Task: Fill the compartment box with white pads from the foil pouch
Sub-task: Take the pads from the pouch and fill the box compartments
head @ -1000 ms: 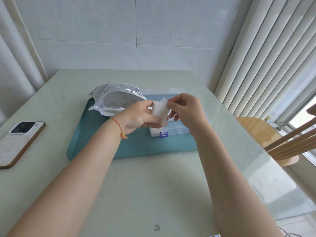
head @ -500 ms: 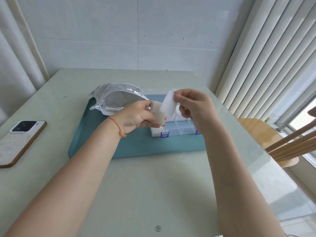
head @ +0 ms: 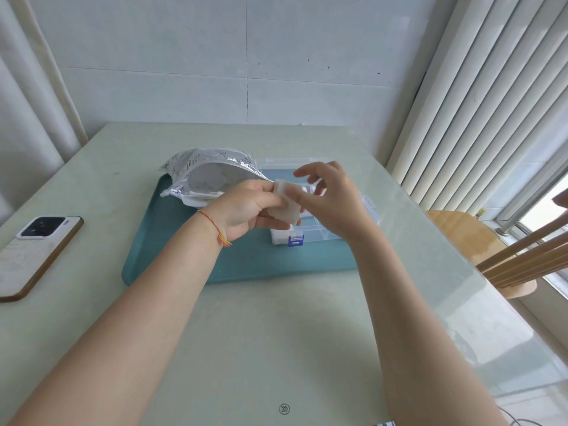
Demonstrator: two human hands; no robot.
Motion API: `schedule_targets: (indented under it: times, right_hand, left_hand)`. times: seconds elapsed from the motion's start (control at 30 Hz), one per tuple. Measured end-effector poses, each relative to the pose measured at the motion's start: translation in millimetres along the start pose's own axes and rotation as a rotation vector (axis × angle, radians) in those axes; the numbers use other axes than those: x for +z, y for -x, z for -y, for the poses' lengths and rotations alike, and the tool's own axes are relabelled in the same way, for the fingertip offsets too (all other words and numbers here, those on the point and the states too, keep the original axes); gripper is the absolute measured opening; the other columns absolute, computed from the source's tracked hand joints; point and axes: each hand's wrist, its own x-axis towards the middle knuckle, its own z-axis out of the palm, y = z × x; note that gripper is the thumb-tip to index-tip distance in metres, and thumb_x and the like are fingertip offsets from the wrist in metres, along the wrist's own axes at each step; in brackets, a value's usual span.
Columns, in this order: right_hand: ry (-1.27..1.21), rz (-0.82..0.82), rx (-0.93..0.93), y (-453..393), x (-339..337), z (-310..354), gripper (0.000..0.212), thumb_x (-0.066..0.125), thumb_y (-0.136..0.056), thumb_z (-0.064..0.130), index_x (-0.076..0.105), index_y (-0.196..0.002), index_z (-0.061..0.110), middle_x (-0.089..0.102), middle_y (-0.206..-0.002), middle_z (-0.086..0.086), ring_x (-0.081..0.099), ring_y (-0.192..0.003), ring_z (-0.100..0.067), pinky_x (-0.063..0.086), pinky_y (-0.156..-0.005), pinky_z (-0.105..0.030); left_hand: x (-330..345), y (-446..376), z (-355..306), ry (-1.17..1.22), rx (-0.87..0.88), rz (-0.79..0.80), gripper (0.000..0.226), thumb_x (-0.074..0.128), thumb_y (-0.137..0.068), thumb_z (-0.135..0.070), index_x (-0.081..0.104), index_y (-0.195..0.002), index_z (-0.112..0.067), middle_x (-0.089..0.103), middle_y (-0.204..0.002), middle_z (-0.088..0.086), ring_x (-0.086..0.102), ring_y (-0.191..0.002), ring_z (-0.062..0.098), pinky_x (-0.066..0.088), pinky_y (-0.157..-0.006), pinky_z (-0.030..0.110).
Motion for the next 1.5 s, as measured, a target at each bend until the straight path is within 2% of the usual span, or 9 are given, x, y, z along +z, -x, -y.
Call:
schedule_targets:
  times: [0.2,0.5,0.77,0.87,0.97,1.03,1.1,1.17,1.5]
  right_hand:
    - [0.351,0.219,-0.181,9.8,10.1,6.9,0.088,0.079,-0.072,0.050,0.038,-0.145,0.023,0.045,-0.139,0.004,0.037,-0.128,-0.021,0.033,-0.103,-0.040]
    - [0.227,0.150,-0.145,5.8,11.9,4.3,0.089,0.080,-0.065,0.059,0.046,-0.138,0.020,0.050,-0.123,0.004,0.051,-0.111,-0.017,0.042,-0.096,-0.035]
    - [-0.091,0.060,0.126,4.0,14.9,19.7,0.062,0.064,-0.089,0.045,0.047,-0.138,0.012,0.044,-0.135,-0.001,0.052,-0.113,-0.011,0.043,-0.096,-0.029]
    - [-0.070,0.150,0.139,7.4,28.9,24.5,0.040,0.062,-0.089,0.043,0.055,-0.113,0.012,0.045,-0.124,-0.004,0.051,-0.108,-0.017,0.042,-0.087,-0.030]
    - [-0.139,0.109,0.176,6.7,31.9,27.2,0.059,0.058,-0.089,0.040,0.043,-0.139,0.012,0.039,-0.134,-0.004,0.042,-0.126,-0.018,0.039,-0.104,-0.036]
    - [-0.166,0.109,0.183,3.8,27.9,27.0,0.042,0.055,-0.090,0.033,0.051,-0.127,0.014,0.044,-0.119,-0.001,0.046,-0.115,-0.018,0.042,-0.093,-0.033]
    - [-0.210,0.108,0.206,1.5,22.5,24.8,0.024,0.053,-0.089,0.034,0.058,-0.103,0.016,0.052,-0.105,-0.002,0.051,-0.099,-0.018,0.044,-0.079,-0.031]
    - [-0.287,0.072,0.303,-1.8,15.6,24.2,0.033,0.055,-0.091,0.033,0.060,-0.118,0.014,0.058,-0.114,-0.004,0.056,-0.104,-0.017,0.047,-0.088,-0.033]
    - [-0.276,0.207,0.392,-3.4,-0.6,32.6,0.015,0.054,-0.086,0.016,0.060,-0.081,0.003,0.054,-0.075,-0.007,0.046,-0.073,-0.021,0.038,-0.069,-0.032]
  left_hand:
    - [4.4,-0.5,-1.8,-0.046,0.009,-0.092,0.019,0.052,-0.094,0.000,0.067,-0.099,-0.010,0.074,-0.076,0.002,0.069,-0.064,0.014,0.057,-0.055,0.029]
    - [7.7,-2.8,-0.4,0.001,0.034,-0.090,0.023,0.047,-0.095,0.003,0.066,-0.106,-0.006,0.074,-0.081,0.004,0.071,-0.072,0.012,0.059,-0.062,0.030]
    - [10.6,-7.5,-5.2,0.371,0.038,-0.256,0.033,0.034,-0.100,-0.007,0.061,-0.116,0.004,0.069,-0.095,0.017,0.069,-0.085,0.027,0.060,-0.065,0.033]
    - [17.9,-9.0,-6.3,0.416,0.023,-0.306,0.029,0.036,-0.102,-0.011,0.062,-0.095,-0.002,0.069,-0.076,0.009,0.070,-0.063,0.017,0.055,-0.053,0.024]
    - [23.3,-10.3,-9.9,0.461,0.033,-0.315,0.028,0.035,-0.102,-0.011,0.060,-0.090,-0.004,0.067,-0.070,0.006,0.068,-0.058,0.015,0.053,-0.050,0.023]
    - [25.6,-10.5,-11.8,0.467,0.031,-0.324,0.028,0.033,-0.102,-0.010,0.059,-0.098,-0.003,0.068,-0.075,0.009,0.068,-0.057,0.015,0.053,-0.050,0.023]
    - [26.6,-11.2,-12.9,0.429,0.025,-0.344,0.030,0.031,-0.101,-0.009,0.058,-0.109,0.000,0.069,-0.089,0.015,0.069,-0.065,0.017,0.055,-0.053,0.027]
    - [27.4,-11.2,-14.1,0.358,0.037,-0.366,0.032,0.030,-0.100,-0.008,0.055,-0.118,0.002,0.066,-0.099,0.019,0.070,-0.071,0.020,0.058,-0.058,0.032]
    - [31.6,-7.6,-14.0,-0.082,0.076,-0.376,0.010,0.039,-0.097,-0.009,0.038,-0.088,-0.012,0.061,-0.078,0.020,0.064,-0.061,0.033,0.045,-0.046,0.029]
